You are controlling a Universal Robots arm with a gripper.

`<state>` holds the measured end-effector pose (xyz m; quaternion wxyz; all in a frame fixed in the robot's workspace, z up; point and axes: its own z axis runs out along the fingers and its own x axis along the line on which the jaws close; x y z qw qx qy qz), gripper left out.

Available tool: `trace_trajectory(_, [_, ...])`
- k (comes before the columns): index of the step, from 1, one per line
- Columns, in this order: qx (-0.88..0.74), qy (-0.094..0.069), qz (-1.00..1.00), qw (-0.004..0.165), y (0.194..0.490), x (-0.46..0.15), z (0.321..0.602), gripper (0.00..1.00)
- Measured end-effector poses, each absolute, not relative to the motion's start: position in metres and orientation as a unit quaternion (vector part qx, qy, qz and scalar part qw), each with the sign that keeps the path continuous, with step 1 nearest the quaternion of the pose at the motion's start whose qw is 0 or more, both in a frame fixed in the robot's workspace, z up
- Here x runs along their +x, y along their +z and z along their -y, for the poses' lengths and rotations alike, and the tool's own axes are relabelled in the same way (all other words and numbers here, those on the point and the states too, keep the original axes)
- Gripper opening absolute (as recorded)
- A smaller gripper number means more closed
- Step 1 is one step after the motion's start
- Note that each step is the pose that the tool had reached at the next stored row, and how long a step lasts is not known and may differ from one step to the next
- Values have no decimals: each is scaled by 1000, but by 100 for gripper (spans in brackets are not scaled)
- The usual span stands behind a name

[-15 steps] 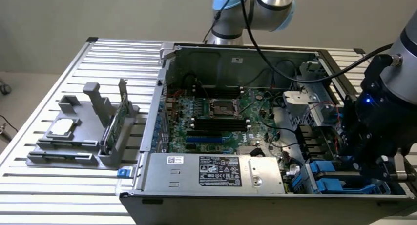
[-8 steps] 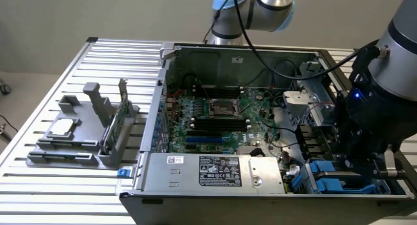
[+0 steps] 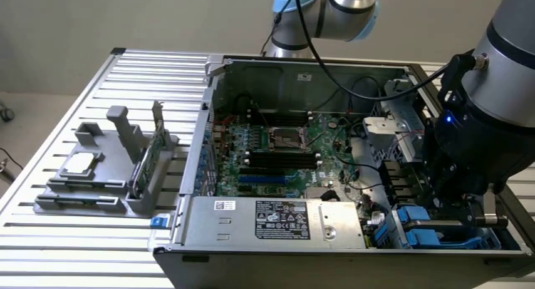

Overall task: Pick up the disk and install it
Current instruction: 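Insert the second disk wire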

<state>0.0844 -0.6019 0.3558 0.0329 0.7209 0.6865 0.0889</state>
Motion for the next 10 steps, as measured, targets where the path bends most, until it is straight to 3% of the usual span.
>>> trace_trajectory(1, [721,89,-686,33,356,84,602,15])
trace_trajectory(10, [721,89,-686,33,356,84,602,15])
